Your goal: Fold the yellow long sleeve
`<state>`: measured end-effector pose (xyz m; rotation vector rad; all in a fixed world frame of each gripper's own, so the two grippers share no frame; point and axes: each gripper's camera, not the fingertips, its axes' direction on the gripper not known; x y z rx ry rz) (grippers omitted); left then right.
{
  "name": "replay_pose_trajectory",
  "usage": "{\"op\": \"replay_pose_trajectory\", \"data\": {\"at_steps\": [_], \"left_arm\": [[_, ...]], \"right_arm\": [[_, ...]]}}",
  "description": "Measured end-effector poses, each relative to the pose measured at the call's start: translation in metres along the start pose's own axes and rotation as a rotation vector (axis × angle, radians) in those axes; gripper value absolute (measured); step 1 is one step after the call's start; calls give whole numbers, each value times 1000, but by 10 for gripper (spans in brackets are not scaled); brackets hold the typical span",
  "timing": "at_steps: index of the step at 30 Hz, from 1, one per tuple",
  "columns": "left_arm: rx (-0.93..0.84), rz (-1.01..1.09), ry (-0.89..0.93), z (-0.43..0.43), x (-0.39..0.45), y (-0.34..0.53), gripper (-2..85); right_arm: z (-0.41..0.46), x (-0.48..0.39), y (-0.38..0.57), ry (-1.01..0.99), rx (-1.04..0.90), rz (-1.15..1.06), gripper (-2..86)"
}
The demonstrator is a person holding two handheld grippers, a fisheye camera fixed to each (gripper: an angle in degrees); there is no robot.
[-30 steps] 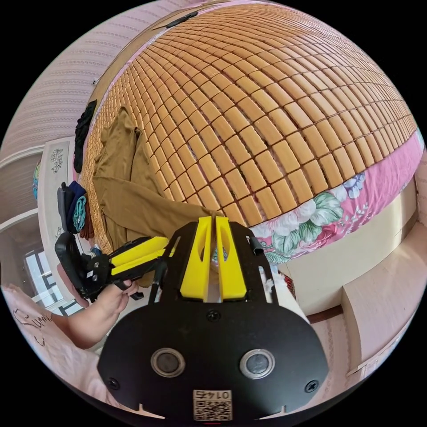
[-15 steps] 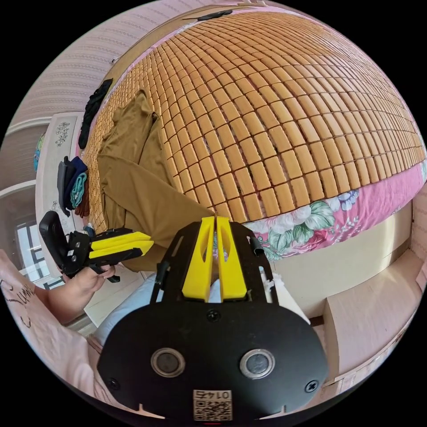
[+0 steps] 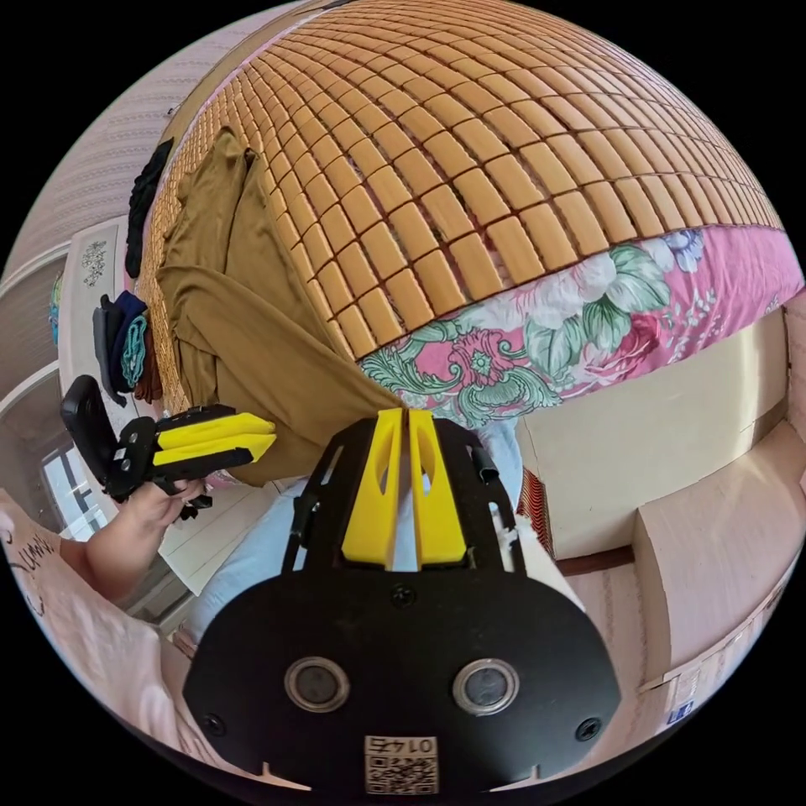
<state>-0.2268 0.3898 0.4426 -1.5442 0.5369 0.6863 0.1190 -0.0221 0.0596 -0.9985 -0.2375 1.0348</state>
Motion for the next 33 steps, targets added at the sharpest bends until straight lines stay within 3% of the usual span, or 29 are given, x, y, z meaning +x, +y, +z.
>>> {"op": "replay_pose_trajectory", "data": {"at_steps": [5, 8, 12, 16, 19, 23, 25, 27, 33], "left_arm": [[79, -45, 11, -37, -19, 28, 7], [181, -200, -42, -80, -64, 57, 23], [316, -497, -353, -159, -155, 100, 50], [509, -670, -467, -223, -230, 125, 69], [595, -708, -364, -240, -277, 129, 89], [554, -723, -249, -236, -316, 124, 79], [524, -723, -302, -236, -321, 126, 50], [509, -699, -296, -240, -323, 131, 18], [592, -611, -293, -272, -313, 145, -9]], "right_arm": [[-7, -1, 0, 62, -18, -8, 6], [-26, -12, -13, 119, 36, -79, 11], [-57, -66, -68, 134, 208, -347, 36], [-62, -129, -131, 167, 306, -571, 61], [-63, -174, -188, 122, 334, -650, 96], [-54, -221, -250, 160, 375, -663, 126], [-38, -234, -270, 175, 293, -683, 100], [-26, -242, -281, 258, 254, -655, 10], [-59, -243, -290, 162, 261, -665, -7]]}}
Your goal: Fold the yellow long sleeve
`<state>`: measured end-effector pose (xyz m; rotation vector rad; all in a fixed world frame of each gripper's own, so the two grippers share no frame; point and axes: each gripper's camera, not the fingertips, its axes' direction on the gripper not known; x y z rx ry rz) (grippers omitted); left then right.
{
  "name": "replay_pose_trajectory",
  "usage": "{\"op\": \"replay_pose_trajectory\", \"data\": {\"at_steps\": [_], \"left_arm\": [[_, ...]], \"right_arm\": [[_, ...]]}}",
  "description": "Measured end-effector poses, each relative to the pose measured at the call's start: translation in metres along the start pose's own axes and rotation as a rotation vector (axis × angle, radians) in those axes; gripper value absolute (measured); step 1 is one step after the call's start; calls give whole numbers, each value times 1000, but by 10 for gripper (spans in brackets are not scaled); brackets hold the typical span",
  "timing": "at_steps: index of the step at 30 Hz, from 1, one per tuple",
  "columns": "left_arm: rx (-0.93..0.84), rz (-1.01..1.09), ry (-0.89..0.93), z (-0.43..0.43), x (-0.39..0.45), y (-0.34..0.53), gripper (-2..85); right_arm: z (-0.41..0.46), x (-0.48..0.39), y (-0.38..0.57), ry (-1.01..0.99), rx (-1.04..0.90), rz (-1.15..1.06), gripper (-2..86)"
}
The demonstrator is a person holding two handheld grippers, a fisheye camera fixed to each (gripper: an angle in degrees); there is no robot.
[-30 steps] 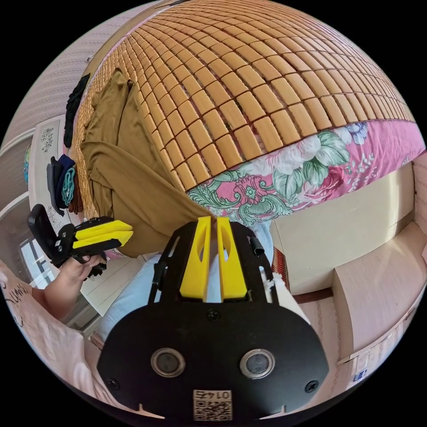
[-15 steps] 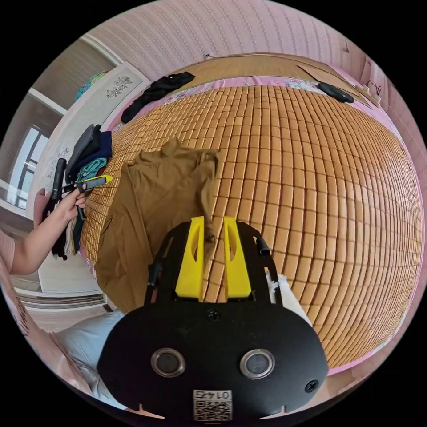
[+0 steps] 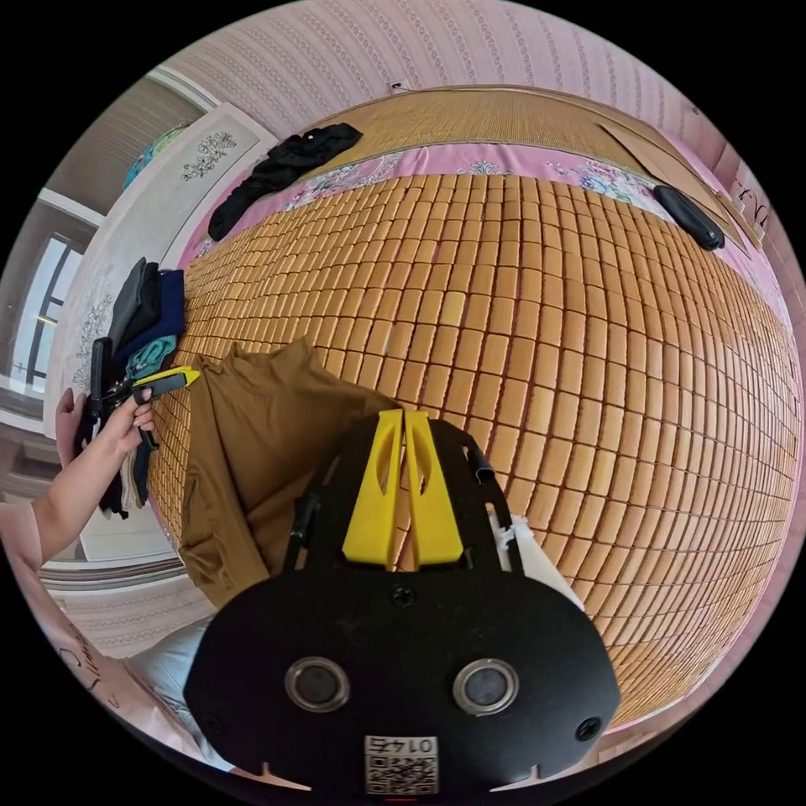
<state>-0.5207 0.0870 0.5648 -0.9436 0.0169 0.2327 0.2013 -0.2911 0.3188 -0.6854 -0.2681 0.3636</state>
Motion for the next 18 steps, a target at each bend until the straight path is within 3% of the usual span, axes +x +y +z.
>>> {"op": "replay_pose_trajectory", "data": {"at_steps": [12, 18], "left_arm": [[174, 66, -23, -56, 15, -62, -10], [230, 145, 38, -104, 18, -18, -10]], "right_arm": [[-66, 1, -49, 48, 192, 5, -5], [-105, -7, -1, -57, 266, -55, -6]]}}
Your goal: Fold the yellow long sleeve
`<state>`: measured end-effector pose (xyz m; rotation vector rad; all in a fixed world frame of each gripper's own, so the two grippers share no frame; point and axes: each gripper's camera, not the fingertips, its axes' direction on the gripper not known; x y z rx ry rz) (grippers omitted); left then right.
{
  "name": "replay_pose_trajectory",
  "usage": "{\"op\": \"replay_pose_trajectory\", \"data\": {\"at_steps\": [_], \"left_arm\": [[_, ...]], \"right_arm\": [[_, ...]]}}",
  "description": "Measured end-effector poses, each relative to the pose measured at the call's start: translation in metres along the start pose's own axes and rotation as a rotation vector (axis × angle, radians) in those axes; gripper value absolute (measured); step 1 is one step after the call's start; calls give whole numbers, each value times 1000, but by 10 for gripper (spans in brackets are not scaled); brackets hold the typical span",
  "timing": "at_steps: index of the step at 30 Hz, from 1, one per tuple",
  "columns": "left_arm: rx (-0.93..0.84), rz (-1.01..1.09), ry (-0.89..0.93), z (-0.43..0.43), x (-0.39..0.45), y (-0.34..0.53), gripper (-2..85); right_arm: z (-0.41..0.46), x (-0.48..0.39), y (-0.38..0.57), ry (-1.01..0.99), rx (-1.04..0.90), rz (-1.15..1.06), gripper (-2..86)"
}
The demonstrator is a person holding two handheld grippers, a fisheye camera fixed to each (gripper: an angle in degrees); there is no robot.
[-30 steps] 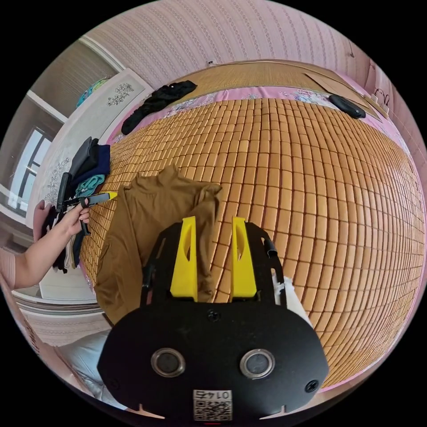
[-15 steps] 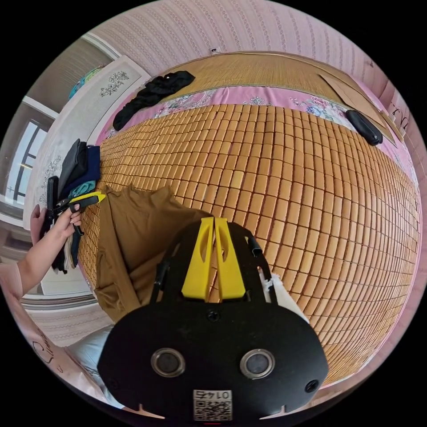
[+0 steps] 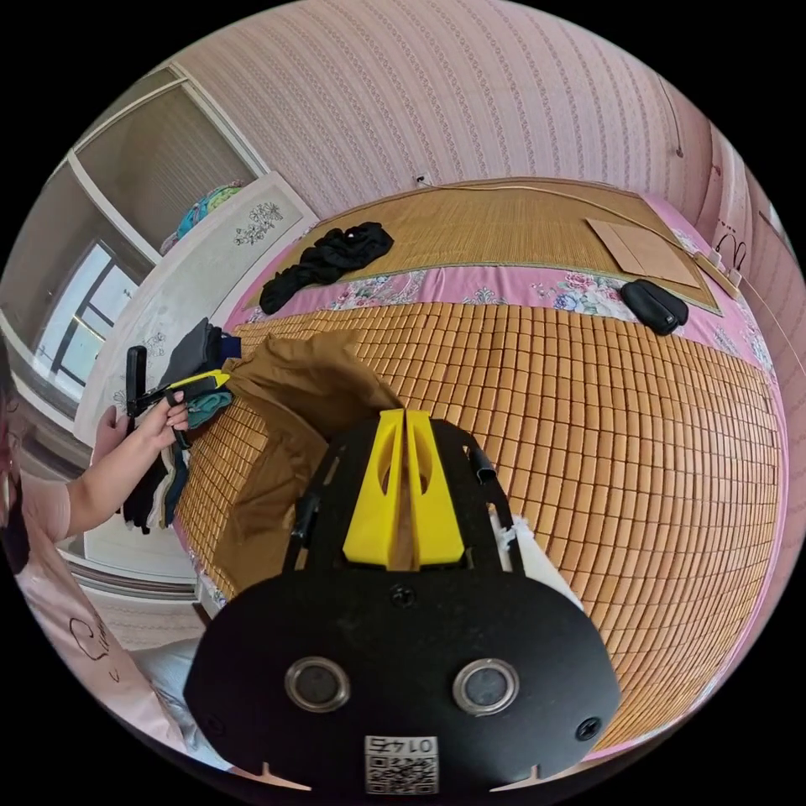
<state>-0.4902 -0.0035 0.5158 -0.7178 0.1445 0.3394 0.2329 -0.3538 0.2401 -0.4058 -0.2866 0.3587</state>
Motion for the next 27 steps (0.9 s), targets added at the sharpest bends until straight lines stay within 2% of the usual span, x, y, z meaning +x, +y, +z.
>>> {"op": "replay_pose_trajectory", "data": {"at_steps": [4, 8, 13, 15, 19, 22, 25, 27], "left_arm": [[-61, -19, 96, -31, 8, 68, -10], [-170, -69, 118, -36, 17, 134, -9], [-363, -148, -53, 12, 18, 218, -6], [-431, -167, -74, 26, 18, 230, -4], [-390, -185, -74, 13, 16, 231, 19], [-442, -186, -126, -1, 14, 226, 51], [-434, -118, -116, -14, 29, 214, 62], [-388, -75, -89, -8, 45, 201, 72]], "right_arm": [[-24, -9, 59, -68, -14, 15, -6], [-22, -17, 137, -124, -137, 102, -6], [39, -13, 218, -64, -355, 231, -6], [62, -10, 237, -79, -413, 291, -5], [62, -12, 238, -53, -405, 280, -2], [57, -5, 236, 55, -441, 292, 4], [44, -21, 218, 1, -328, 161, 20], [58, -46, 194, -35, -295, 51, 64]]}}
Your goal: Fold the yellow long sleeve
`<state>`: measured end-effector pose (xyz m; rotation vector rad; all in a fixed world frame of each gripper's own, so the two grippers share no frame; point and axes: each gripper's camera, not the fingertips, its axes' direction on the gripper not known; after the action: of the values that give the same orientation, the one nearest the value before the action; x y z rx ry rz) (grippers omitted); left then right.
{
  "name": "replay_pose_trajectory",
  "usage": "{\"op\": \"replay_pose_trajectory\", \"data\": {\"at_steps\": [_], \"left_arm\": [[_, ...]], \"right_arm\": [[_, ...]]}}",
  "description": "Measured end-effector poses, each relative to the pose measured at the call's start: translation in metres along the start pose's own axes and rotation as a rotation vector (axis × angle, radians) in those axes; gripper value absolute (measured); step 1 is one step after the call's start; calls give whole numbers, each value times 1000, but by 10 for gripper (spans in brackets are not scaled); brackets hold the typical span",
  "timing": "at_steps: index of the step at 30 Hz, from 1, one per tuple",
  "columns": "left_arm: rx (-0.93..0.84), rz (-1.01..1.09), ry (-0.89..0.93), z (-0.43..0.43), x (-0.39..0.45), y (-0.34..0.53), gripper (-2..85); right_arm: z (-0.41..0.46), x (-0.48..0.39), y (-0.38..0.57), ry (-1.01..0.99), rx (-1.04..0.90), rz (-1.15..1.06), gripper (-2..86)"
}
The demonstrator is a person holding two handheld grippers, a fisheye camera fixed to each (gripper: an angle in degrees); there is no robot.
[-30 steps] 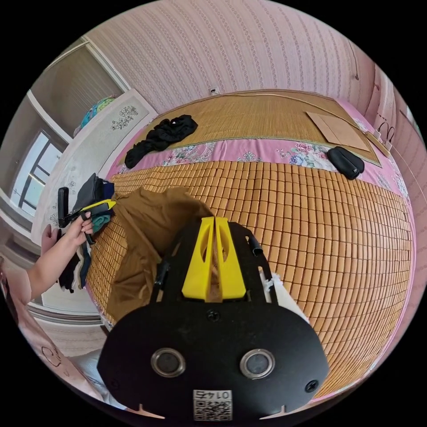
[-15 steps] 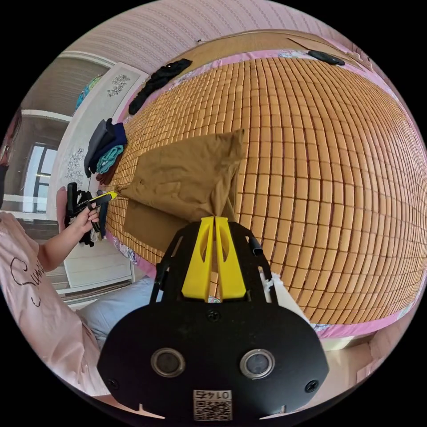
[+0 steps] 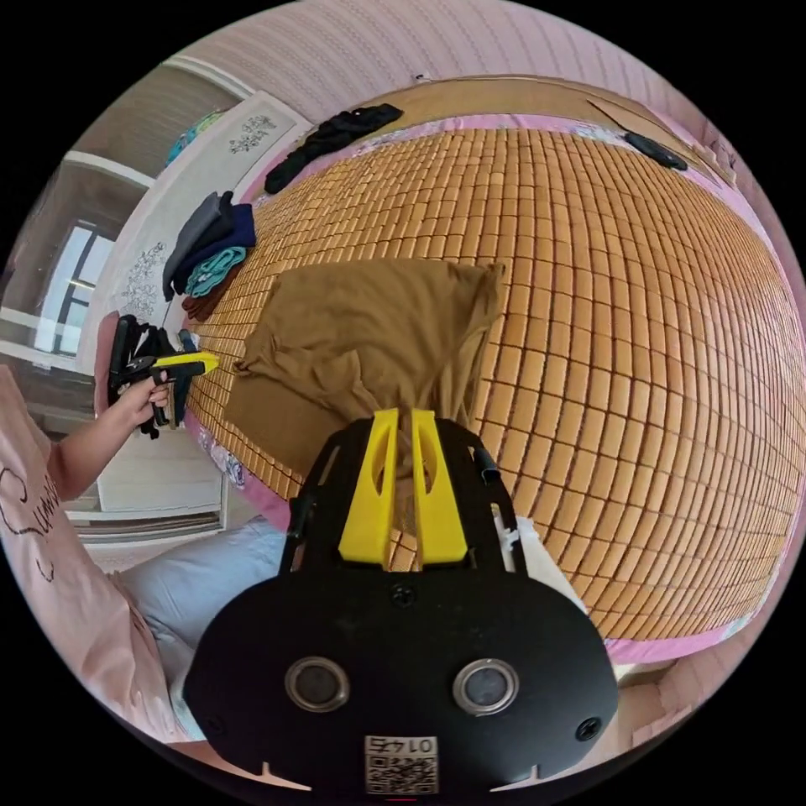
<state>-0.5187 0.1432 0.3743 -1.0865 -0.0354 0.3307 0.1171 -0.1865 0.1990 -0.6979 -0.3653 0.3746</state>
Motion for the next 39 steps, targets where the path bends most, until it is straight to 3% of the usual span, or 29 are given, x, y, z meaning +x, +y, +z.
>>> {"op": "replay_pose_trajectory", "data": {"at_steps": [5, 9, 16, 19, 23, 32, 37, 39], "left_arm": [[68, 35, 37, 40, 35, -38, 75], [0, -3, 105, 75, 34, -40, 7], [31, 179, 203, 46, 63, 7, -4], [-38, 268, 148, 58, 80, 37, 5], [-165, 239, 93, 77, 84, 58, 24], [33, 283, 47, 73, 148, 16, 29], [-148, 296, -50, 123, 165, 4, 25], [-138, 326, -60, 122, 167, 7, 5]], "right_arm": [[67, -44, -49, -125, -73, -109, 119], [98, -42, -49, -33, -102, -59, 26], [72, -45, -6, -313, -61, -207, 14], [90, -57, 14, -274, -211, -294, 23], [111, -63, 34, -197, -352, -308, 50], [115, -103, 5, -20, -229, -331, 4], [155, -119, 13, 100, -342, -359, -3], [155, -117, 18, 109, -365, -358, -4]]}}
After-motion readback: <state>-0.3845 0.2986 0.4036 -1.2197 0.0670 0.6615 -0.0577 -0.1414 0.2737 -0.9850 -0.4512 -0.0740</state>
